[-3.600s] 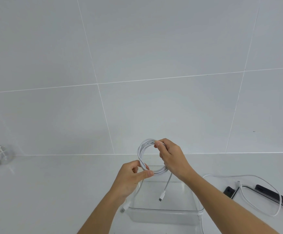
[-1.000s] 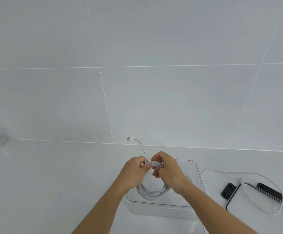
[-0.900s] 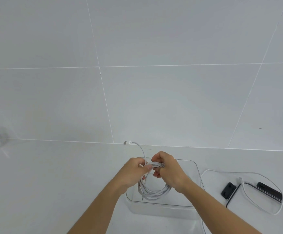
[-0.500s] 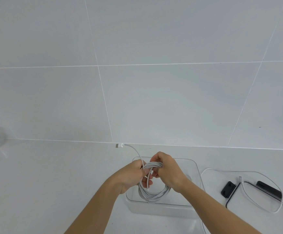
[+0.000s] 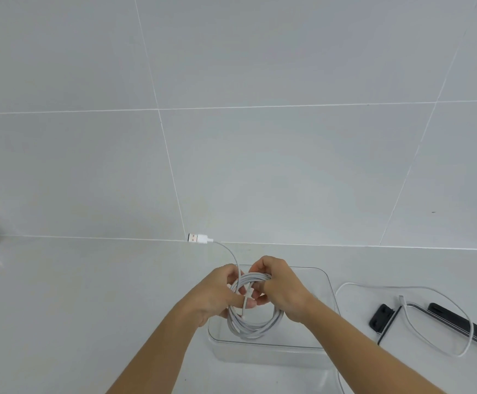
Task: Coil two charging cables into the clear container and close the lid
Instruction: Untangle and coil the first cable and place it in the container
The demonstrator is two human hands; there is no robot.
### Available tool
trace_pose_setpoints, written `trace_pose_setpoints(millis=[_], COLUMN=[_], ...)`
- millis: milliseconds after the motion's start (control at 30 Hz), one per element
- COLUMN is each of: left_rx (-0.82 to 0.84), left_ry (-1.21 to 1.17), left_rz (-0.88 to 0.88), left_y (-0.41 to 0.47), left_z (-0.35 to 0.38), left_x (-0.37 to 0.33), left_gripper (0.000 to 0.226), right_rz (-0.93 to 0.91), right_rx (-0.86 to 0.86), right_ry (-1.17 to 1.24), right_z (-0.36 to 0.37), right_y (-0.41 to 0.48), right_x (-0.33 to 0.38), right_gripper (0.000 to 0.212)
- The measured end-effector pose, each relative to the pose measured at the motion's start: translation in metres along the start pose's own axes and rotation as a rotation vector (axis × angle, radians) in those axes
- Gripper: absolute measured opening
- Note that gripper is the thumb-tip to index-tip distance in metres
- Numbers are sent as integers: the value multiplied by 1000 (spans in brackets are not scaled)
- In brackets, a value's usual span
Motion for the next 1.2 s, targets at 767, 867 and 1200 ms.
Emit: trace_pose_setpoints(millis=[767, 867, 1200], left_rx=[-338, -280, -162], left_ry=[-272, -490, -1082], left_rz=[540, 500, 244], left_y=[6, 9, 22], left_z=[-7, -7, 18], left_x=[9, 15, 30], left_gripper=[26, 14, 10], right_rz=[81, 87, 98], right_rx=[-75, -72, -59], right_ry=[106, 121, 154], right_z=[-5, -4, -3], right_y=[4, 6, 9], right_x=[-7, -6, -8], right_gripper=[16, 15, 15])
Point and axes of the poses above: each hand's wrist, its own y-axis towards the middle knuckle, its own z-axis out of the palm, x = y × z, the point moved 7 cm from there along y, towards the middle knuckle, and after that the axes turned 7 degrees about x, right-handed, at the moved point
